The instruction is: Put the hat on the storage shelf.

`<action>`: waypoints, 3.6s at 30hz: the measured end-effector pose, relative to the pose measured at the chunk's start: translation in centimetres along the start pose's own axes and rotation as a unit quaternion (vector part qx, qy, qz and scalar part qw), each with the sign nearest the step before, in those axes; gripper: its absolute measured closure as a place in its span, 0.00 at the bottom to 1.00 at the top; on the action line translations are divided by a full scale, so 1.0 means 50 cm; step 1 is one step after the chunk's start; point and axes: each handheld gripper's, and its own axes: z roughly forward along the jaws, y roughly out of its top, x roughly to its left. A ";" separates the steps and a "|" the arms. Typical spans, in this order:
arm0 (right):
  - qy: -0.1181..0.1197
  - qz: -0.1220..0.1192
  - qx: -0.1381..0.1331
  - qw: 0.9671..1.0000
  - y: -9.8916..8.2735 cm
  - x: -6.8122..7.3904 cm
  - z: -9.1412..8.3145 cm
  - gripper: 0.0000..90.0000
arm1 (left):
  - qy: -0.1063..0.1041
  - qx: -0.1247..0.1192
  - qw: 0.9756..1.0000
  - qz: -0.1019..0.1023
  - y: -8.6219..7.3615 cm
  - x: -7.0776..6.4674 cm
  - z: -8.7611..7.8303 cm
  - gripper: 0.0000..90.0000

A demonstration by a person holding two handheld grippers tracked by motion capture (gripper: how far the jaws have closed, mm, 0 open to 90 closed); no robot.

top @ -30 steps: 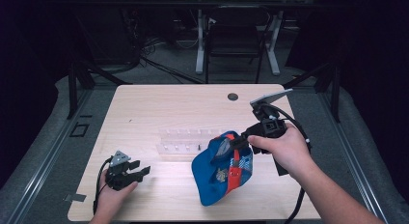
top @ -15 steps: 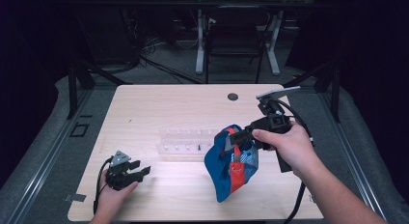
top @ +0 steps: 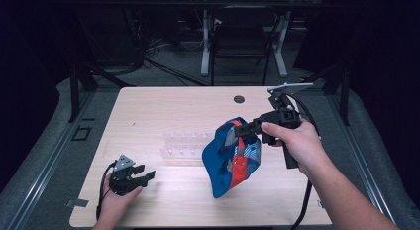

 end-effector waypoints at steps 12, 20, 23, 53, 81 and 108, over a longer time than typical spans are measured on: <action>0.016 0.000 -0.018 1.000 0.025 0.012 -0.001 0.87 | -0.006 -0.002 1.000 -0.008 0.001 -0.001 0.000 0.50; 0.019 -0.003 -0.028 0.999 0.038 0.019 -0.004 0.87 | -0.010 -0.014 1.000 -0.021 0.003 0.001 -0.002 0.51; 0.020 -0.003 -0.032 0.999 0.042 0.024 -0.005 0.87 | -0.006 -0.015 1.000 -0.020 0.004 0.001 -0.003 0.51; 0.020 -0.009 -0.054 0.998 0.081 0.040 0.011 0.87 | -0.034 -0.023 0.998 0.045 0.024 -0.076 0.000 0.55; 0.025 -0.007 -0.066 0.997 0.112 0.043 0.037 0.87 | -0.085 -0.059 0.985 0.140 0.133 -0.253 0.021 0.56; 0.026 -0.011 -0.066 0.997 0.110 0.047 0.046 0.87 | -0.070 -0.072 0.976 0.191 0.159 -0.311 0.019 0.97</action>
